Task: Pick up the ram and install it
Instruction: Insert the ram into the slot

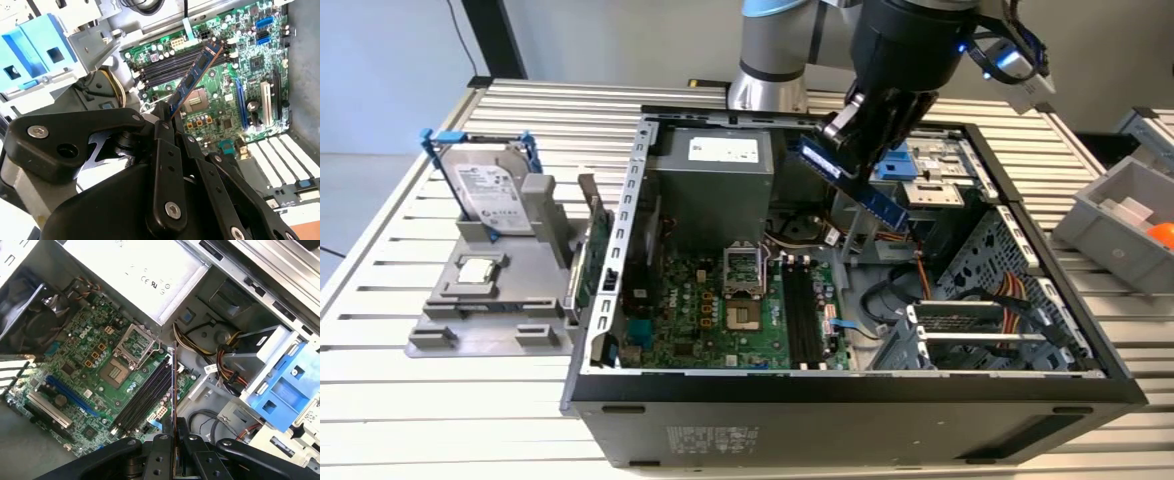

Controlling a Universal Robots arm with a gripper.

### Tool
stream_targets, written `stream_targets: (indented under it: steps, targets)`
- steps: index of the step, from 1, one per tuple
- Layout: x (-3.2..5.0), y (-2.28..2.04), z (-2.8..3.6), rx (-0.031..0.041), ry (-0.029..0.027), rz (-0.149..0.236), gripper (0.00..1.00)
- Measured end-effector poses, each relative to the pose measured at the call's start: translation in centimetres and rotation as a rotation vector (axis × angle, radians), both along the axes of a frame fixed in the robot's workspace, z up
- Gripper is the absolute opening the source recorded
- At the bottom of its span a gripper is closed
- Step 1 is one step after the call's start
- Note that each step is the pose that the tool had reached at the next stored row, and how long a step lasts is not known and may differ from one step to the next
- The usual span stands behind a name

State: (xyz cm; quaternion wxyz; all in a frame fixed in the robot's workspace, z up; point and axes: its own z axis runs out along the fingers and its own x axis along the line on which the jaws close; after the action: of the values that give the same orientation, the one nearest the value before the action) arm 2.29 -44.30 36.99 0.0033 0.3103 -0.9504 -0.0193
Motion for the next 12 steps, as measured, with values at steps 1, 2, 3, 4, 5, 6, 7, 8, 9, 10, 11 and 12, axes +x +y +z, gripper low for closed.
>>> stream_targets:
  steps: [1, 2, 3, 4, 5, 6, 7, 8, 9, 10, 11, 12]
  targets:
    - [0.0, 0.0, 0.0, -0.0001, 0.0001, -0.012, 0.0]
    - [0.0, 0.0, -0.01, -0.0002, 0.0, -0.023, 0.0]
    - [0.0, 0.0, -0.02, -0.0001, 0.0, -0.035, 0.0]
    - [0.0, 0.0, -0.02, -0.0002, 0.0, -0.047, 0.0]
    - [0.0, 0.0, -0.03, -0.0003, 0.0, -0.058, 0.0]
    - [0.0, 0.0, -0.04, -0.0002, 0.0001, -0.07, 0.0]
    - [0.0, 0.0, -0.05, -0.0004, 0.0001, -0.082, 0.0]
    - [0.0, 0.0, -0.05, -0.0004, 0.0001, -0.092, 0.0]
    - [0.0, 0.0, -0.06, -0.0004, 0.0001, -0.104, 0.0]
    - [0.0, 0.0, -0.07, -0.0004, 0.0001, -0.116, 0.0]
    - [0.0, 0.0, -0.08, -0.0005, 0.0, -0.128, 0.0]
    - [0.0, 0.0, -0.08, -0.0005, 0.0, -0.139, 0.0]
